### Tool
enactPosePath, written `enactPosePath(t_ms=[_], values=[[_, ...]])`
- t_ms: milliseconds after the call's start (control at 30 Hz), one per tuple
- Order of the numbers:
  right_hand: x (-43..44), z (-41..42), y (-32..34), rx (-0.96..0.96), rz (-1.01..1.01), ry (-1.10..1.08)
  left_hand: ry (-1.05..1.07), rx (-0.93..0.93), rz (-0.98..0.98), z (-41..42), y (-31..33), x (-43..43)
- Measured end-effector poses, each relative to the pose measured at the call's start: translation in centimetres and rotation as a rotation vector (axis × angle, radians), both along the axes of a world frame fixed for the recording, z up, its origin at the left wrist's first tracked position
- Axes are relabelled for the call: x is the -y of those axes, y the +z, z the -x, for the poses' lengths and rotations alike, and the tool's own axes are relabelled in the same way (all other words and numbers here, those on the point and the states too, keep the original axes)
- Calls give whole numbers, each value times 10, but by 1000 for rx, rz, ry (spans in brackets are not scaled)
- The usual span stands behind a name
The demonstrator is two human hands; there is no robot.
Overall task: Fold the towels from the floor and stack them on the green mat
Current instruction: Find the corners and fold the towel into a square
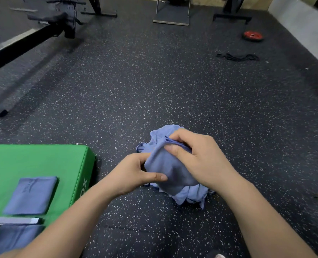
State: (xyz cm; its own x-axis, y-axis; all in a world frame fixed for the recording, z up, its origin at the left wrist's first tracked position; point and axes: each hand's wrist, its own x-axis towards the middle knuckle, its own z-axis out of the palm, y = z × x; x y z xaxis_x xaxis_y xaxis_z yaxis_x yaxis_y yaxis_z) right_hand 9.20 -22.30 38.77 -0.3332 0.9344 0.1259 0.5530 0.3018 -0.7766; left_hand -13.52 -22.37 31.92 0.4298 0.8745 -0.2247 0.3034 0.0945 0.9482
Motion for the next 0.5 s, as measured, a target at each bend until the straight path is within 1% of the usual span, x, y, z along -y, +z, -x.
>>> enactPosePath(t_ms=[133, 200, 267, 333, 433, 500], values=[[-3, -18, 8, -82, -51, -98, 6, -91, 44, 9, -10, -1], [-6, -28, 10, -112, -94, -173, 16, -110, 68, 16, -10, -3], [-8, -36, 13, -134, -126, -254, 48, -87, 62, 23, -7, -5], [-9, -43, 16, -136, -156, -321, 93, -50, 36, 28, -3, -7], [-10, -49, 17, -131, -206, -408, 132, -63, -57, 38, 0, -14], [-12, -52, 17, -133, -218, -467, 183, -33, -95, 42, 4, -18]])
